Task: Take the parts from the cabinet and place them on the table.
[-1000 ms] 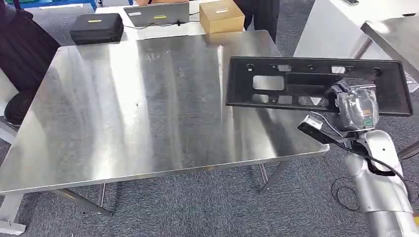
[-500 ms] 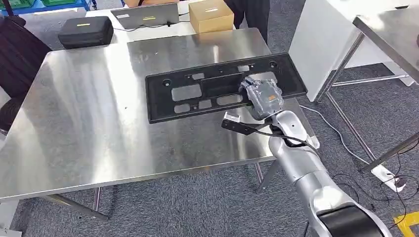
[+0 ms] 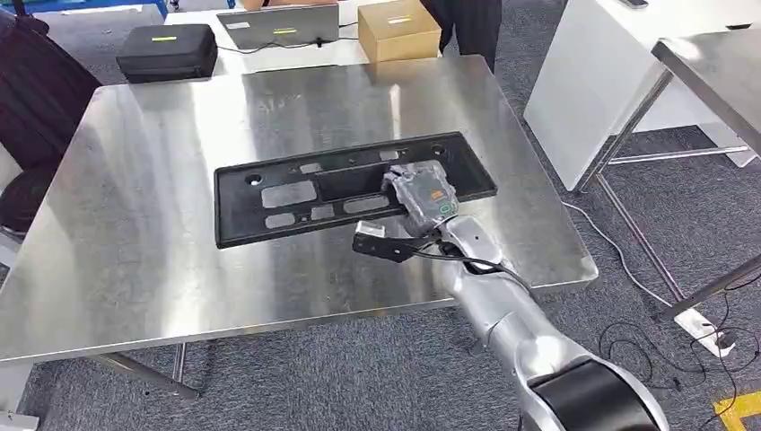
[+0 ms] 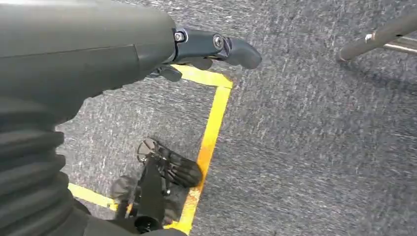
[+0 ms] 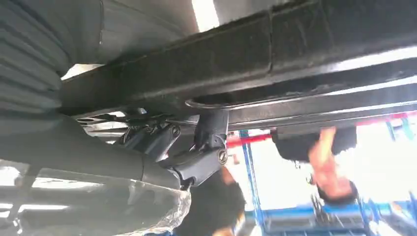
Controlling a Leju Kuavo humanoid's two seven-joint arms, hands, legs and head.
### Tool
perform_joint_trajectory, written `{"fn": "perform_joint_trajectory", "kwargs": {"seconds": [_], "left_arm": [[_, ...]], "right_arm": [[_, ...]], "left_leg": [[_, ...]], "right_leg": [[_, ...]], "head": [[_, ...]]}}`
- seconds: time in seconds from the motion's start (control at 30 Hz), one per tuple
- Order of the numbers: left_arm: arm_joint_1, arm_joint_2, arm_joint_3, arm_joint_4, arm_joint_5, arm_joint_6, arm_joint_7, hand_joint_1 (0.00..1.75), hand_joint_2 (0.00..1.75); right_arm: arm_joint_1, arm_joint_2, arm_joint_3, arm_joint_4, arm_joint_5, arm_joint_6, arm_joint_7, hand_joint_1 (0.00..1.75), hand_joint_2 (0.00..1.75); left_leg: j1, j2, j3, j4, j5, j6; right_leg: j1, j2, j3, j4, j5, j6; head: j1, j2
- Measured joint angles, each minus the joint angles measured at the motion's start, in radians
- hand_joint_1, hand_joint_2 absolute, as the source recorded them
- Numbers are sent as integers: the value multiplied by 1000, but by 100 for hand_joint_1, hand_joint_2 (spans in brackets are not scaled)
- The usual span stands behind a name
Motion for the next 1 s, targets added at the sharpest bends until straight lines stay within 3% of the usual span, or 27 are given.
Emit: {"fn": "perform_joint_trajectory", "kwargs": {"seconds": [0.03, 0.07, 0.17, 0.2, 0.23, 0.27, 0.33, 0.37, 0.4, 0.47, 0.5, 0.53, 0.57, 0.67, 0.7, 0.73, 0.77, 0.83, 0.87, 0.9, 0.93, 1.0], "left_arm": [[0, 0, 0, 0, 3, 0, 2, 0, 175], [0, 0, 1, 0, 3, 0, 3, 0, 175], [5, 2, 2, 0, 4, -5, 4, 0, 175], [7, 8, 4, -2, 4, -8, 4, 0, 175], [9, 5, 5, -2, 3, -12, 4, 0, 175], [9, 6, 7, -2, 3, -12, 4, 0, 175], [10, 10, 14, -3, 3, -13, 4, 0, 175], [10, 10, 15, -3, 3, -13, 4, 0, 175], [10, 10, 16, -3, 3, -13, 4, 0, 175], [10, 11, 17, -3, 3, -13, 4, 0, 175], [10, 12, 18, -4, 3, -13, 4, 0, 175], [10, 13, 18, -4, 2, -14, 4, 0, 175], [9, 13, 18, -4, 2, -15, 4, 0, 175], [10, 14, 19, -4, -3, -23, 5, 0, 175], [10, 15, 19, -5, -5, -24, 5, 0, 175], [10, 14, 19, -5, -5, -25, 6, 0, 175], [9, 12, 19, -5, -6, -26, 10, 0, 175], [9, 13, 19, -6, -6, -26, 24, 0, 175], [9, 13, 20, -6, -6, -23, 32, 0, 175], [9, 14, 20, -6, -8, -21, 46, 0, 175], [9, 14, 20, -6, -8, -21, 58, 0, 175], [9, 14, 20, -6, -8, -21, 66, 0, 175]], "right_arm": [[-4, 9, 1, 17, 0, 0, 12, 175, 175], [-6, 21, 1, 30, 0, 0, 24, 175, 175], [-6, 26, -2, 70, -4, -2, 70, 175, 175], [-6, 27, -5, 79, -6, -3, 86, 175, 175], [-6, 26, -11, 88, -6, -3, 97, 175, 175], [-6, 26, -17, 95, -6, -4, 99, 175, 175], [-4, 26, -22, 110, -6, -4, 100, 175, 175], [-2, 26, -24, 119, -6, -4, 102, 175, 175], [1, 25, -26, 124, -6, -4, 103, 175, 175], [1, 25, -27, 132, -6, -4, 103, 175, 175], [-1, 25, -28, 134, -5, -4, 110, 175, 175], [-2, 25, -32, 135, -4, -4, 122, 175, 175], [-3, 25, -38, 136, -3, -4, 134, 175, 175], [1, 18, -57, 144, 0, -4, 163, 175, 175], [1, 15, -63, 144, 0, -4, 169, 0, 175], [2, 7, -70, 146, 2, -4, 172, 0, 175], [-1, 4, -77, 147, 3, -3, 175, 0, 175], [4, -5, -90, 153, 10, 5, 180, 0, 175], [9, -10, -94, 156, 12, 11, 182, 0, 175], [13, -14, -97, 159, 17, 17, 185, 0, 175], [15, -17, -101, 161, 18, 21, 187, 0, 175], [14, -17, -107, 161, 21, 23, 187, 0, 175]], "left_leg": [[-5, 0, -7, 13, -7, -8], [-9, 0, -13, 23, -14, -14], [0, -1, -11, 21, -13, -28], [4, -1, -17, 30, -20, -34], [5, -1, -24, 56, -41, -44], [11, -1, -45, 103, -73, -51], [23, -1, -124, 273, -153, -67], [29, -1, -154, 331, -167, -73], [34, -1, -158, 333, -155, -76], [43, 0, -102, 207, -76, -80], [45, 1, -44, 95, -24, -79], [46, 0, -11, 28, -13, -78], [35, -3, -4, 24, -23, -75], [26, -5, -10, 29, -26, -51], [23, -5, -2, 14, -18, -40], [30, -1, 8, 0, -9, -28], [26, -1, 10, -5, -6, -18], [18, -1, 9, -5, -6, -9], [15, -2, 9, -5, -7, -6], [11, -3, 9, -5, -7, -5], [7, -4, 9, -4, -7, -5], [0, -5, 11, -3, -8, -5]], "right_leg": [[1, -5, 17, -43, 7, -11], [-1, -3, 25, -45, 13, -17], [7, -2, 25, -46, 14, -31], [-13, -1, 33, -53, 20, -40], [-12, -1, 35, -55, 20, -41], [-13, -1, 35, -55, 21, -47], [-12, 1, 35, -54, 20, -47], [-12, 2, 35, -54, 20, -46], [-13, 3, 35, -53, 20, -46], [-17, 7, 36, -52, 19, -45], [-19, 10, 39, -53, 18, -42], [-19, 10, 40, -54, 16, -39], [-9, 10, 37, -54, 17, -29], [-15, 10, 39, -63, 19, -6], [-10, 10, 42, -69, 21, 4], [-8, 5, 28, -47, 8, 3], [-4, 4, 2, 2, -21, -7], [-5, 4, -83, 179, -93, -25], [-5, 4, -120, 253, -114, -26], [-4, 4, -139, 284, -116, -21], [-2, 4, -128, 252, -98, -15], [2, 4, -46, 89, -32, -7]], "head": [[-1, 0], [-5, 0], [-3, 0], [-2, 0], [-7, 0], [-10, 0], [-10, 0], [-10, 0], [-10, 0], [-10, 0], [-10, 0], [-10, 0], [-11, 0], [-8, 0], [-10, 0], [-2, 0], [-1, 0], [0, 0], [0, 0], [2, 0], [1, 0], [2, 0]]}}
